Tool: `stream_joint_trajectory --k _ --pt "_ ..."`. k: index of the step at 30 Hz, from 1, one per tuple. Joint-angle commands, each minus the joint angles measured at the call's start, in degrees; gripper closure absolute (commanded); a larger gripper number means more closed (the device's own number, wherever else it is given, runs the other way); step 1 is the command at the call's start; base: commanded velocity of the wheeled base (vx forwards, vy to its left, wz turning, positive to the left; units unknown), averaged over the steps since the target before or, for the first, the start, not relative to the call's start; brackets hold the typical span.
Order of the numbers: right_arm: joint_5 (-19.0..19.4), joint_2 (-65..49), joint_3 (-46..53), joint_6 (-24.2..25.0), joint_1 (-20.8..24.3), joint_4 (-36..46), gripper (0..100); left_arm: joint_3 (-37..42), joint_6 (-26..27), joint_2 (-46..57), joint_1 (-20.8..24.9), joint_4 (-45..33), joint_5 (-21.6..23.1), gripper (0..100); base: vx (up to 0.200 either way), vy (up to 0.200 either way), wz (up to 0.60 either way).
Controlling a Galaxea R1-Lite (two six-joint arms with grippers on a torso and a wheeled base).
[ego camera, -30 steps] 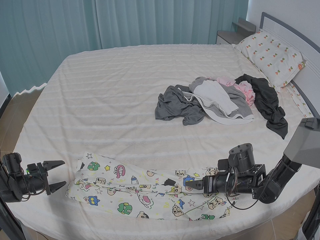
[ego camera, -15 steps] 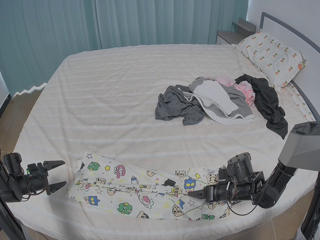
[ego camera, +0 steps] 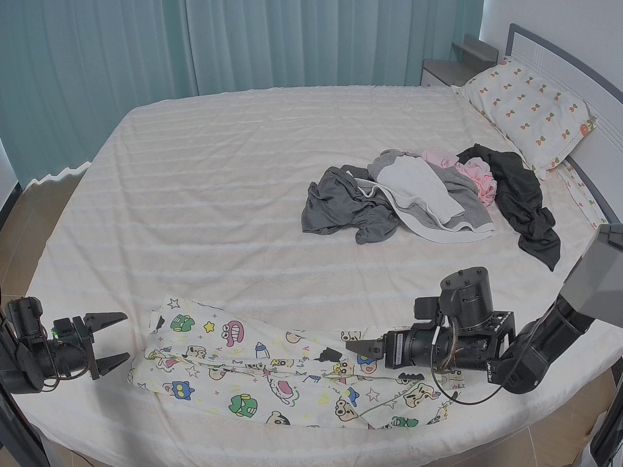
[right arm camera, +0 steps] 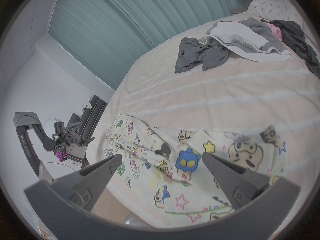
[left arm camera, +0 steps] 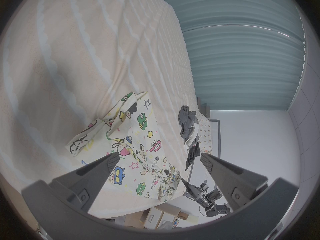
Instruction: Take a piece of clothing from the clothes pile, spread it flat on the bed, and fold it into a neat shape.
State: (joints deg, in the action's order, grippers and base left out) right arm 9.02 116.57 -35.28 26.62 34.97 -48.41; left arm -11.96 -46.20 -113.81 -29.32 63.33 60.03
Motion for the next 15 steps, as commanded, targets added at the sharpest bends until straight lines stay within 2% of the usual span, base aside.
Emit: stream_joint_trajectory --k 1,8,15 --pt "-0.1 7.4 -6.6 0.0 0.1 2.1 0 0.0 0.0 -0.1 0.0 0.0 0.0 0 0.0 0.0 0.0" --pt "-0.4 12.4 -11.4 -0.2 0.4 5.0 0 0.0 0.1 -0.2 0.0 0.0 0.0 0 0.0 0.0 0.0" --pt "-0.4 13.1 -12.9 -0.4 3.3 7.1 0 0.0 0.1 -0.2 0.0 0.0 0.0 0 0.0 0.0 0.0"
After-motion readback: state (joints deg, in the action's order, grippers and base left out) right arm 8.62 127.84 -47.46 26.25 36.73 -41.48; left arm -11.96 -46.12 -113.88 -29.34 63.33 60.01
